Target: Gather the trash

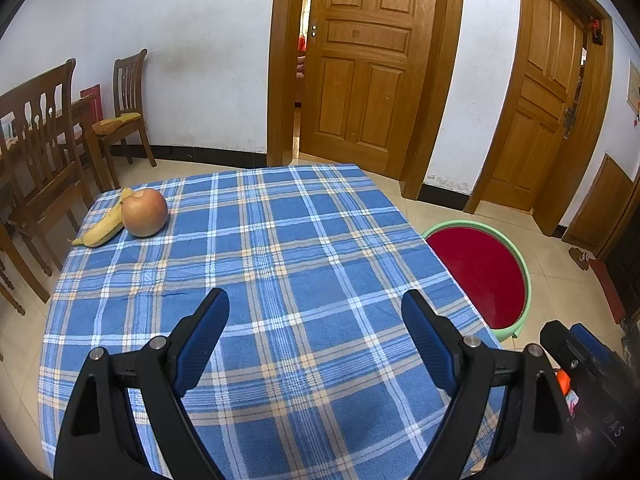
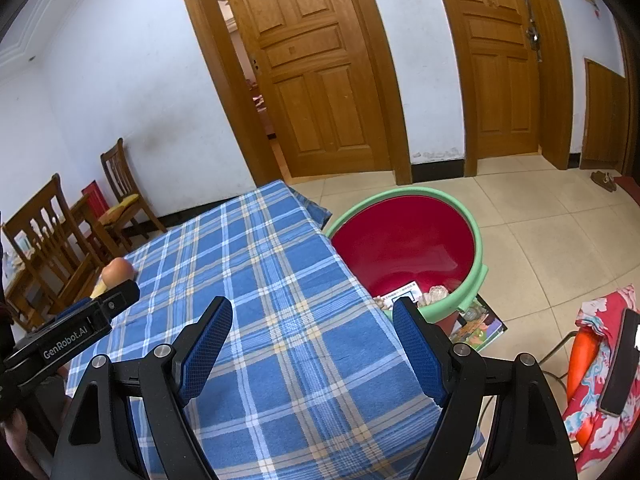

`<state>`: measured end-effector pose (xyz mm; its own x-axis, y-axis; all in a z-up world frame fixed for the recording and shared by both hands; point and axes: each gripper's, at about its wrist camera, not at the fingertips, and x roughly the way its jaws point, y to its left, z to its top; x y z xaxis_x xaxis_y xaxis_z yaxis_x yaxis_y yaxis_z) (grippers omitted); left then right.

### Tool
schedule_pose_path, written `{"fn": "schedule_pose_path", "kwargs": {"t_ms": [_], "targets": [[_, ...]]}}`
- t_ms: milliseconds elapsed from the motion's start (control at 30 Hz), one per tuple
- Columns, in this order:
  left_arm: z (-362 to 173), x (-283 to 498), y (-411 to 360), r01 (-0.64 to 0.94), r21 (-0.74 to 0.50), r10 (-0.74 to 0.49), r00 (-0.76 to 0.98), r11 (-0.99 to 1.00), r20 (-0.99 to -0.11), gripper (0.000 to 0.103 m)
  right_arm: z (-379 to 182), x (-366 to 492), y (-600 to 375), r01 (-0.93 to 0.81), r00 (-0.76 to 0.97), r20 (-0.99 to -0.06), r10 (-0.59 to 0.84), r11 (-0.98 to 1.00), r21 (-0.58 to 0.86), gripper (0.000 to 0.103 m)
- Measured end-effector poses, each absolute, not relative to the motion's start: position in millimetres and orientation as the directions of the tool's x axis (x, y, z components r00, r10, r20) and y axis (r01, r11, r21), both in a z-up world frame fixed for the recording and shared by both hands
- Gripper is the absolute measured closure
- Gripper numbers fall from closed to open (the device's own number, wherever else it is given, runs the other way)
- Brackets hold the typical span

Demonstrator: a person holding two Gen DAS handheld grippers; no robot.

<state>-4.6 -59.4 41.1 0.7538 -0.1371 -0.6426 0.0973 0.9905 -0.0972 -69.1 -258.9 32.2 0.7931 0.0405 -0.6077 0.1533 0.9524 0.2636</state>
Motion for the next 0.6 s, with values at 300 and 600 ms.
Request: {"fn": "schedule_pose_path", "kwargs": {"t_ms": [300, 600], "targets": [[43.7, -4.2, -60.0, 0.098, -0.098, -0.138, 0.755, 0.99, -0.641, 0.016, 32.6, -68.7, -259.1, 0.151, 0.795, -0.606, 0.042, 0.953, 0.264, 0.02], [43.8, -4.4, -60.0, 0.099, -0.097, -0.139, 0.754, 0.99, -0.642, 0.016, 32.8, -68.9, -259.0, 0.151, 0.794, -0.606, 0.042, 0.953, 0.264, 0.02]]}}
